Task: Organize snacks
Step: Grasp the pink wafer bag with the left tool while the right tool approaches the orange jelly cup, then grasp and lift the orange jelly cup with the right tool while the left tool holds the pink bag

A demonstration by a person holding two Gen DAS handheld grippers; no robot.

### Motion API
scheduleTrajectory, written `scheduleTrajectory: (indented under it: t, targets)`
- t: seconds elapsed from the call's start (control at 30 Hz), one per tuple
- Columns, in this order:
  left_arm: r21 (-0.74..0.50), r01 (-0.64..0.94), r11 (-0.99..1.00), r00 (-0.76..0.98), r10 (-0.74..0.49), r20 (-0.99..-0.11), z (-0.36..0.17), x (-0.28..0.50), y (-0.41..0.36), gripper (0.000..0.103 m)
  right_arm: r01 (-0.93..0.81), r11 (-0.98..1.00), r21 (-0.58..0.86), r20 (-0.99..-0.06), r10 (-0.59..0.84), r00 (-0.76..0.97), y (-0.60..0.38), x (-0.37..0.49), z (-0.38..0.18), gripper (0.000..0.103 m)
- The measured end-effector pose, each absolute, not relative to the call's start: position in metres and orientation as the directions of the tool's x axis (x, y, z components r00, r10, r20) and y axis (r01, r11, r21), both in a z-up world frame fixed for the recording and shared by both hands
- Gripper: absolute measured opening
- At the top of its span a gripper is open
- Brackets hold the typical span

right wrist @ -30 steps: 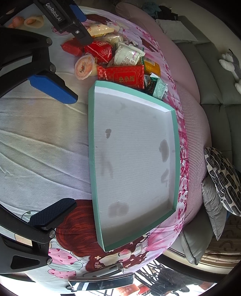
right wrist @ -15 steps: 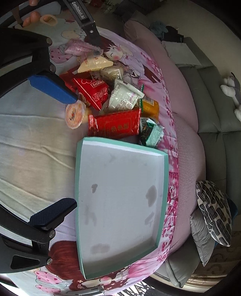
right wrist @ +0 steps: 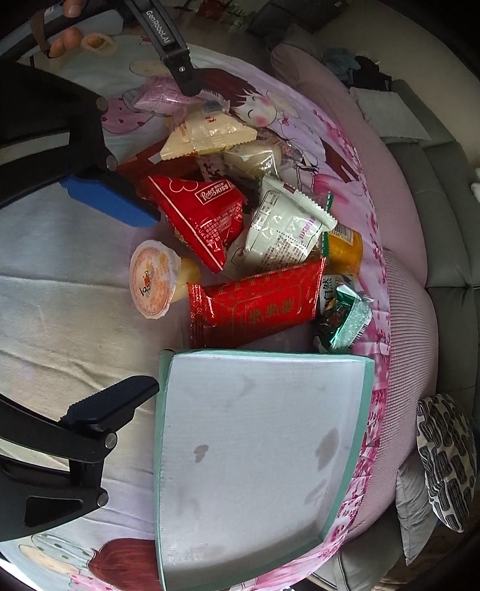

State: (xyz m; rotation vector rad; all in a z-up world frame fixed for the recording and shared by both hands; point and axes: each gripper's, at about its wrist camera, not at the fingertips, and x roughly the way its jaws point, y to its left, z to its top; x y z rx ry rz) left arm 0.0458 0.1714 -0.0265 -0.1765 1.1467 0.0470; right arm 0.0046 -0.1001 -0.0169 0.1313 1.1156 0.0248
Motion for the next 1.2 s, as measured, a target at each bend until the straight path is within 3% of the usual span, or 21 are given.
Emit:
scheduleTrajectory:
  t: [0.17, 0.37, 0.57, 0.67, 0.93, 1.0, 1.03, 1.2]
  targets:
    - [-0.119, -0.103, 0.988, 0.392, -0.069, -0.917, -0.04, 0.052, 0.162, 0.063, 0.048, 0.992, 0.118, -0.903, 0.087, 0.421, -0.098, 0.011, -0.024, 0.073]
    - [-0.125, -0.084, 0.989, 0.394, -0.083, -0.916, -0.044, 0.053, 0.155, 0.046, 0.038, 0.99, 0.134, -0.906, 0.107, 0.41, -0.097, 0.012, -0.03, 0.06]
    - [-0.116, -0.076, 0.99, 0.403, -0.076, -0.912, -0.042, 0.054, 0.152, 0.041, 0.035, 0.989, 0.143, -0.905, 0.117, 0.409, -0.097, 0.012, -0.031, 0.042]
    - [-0.112, -0.08, 0.99, 0.404, -0.071, -0.912, -0.041, 0.052, 0.152, 0.04, 0.035, 0.987, 0.155, -0.903, 0.127, 0.411, -0.098, 0.012, -0.03, 0.038]
    - [-0.104, -0.085, 0.991, 0.403, -0.061, -0.913, -0.04, 0.051, 0.151, 0.04, 0.039, 0.986, 0.164, -0.905, 0.135, 0.403, -0.101, 0.01, -0.031, 0.039]
    - [-0.106, -0.085, 0.991, 0.403, -0.064, -0.913, -0.041, 0.051, 0.151, 0.04, 0.046, 0.987, 0.157, -0.907, 0.125, 0.403, -0.102, 0.01, -0.032, 0.049]
    - [-0.11, -0.086, 0.99, 0.403, -0.066, -0.913, -0.041, 0.051, 0.152, 0.04, 0.055, 0.988, 0.141, -0.909, 0.108, 0.403, -0.103, 0.01, -0.032, 0.063]
    - [-0.118, -0.081, 0.99, 0.41, -0.075, -0.909, -0.041, 0.05, 0.153, 0.04, 0.065, 0.986, 0.153, -0.904, 0.113, 0.413, -0.108, 0.014, -0.035, 0.066]
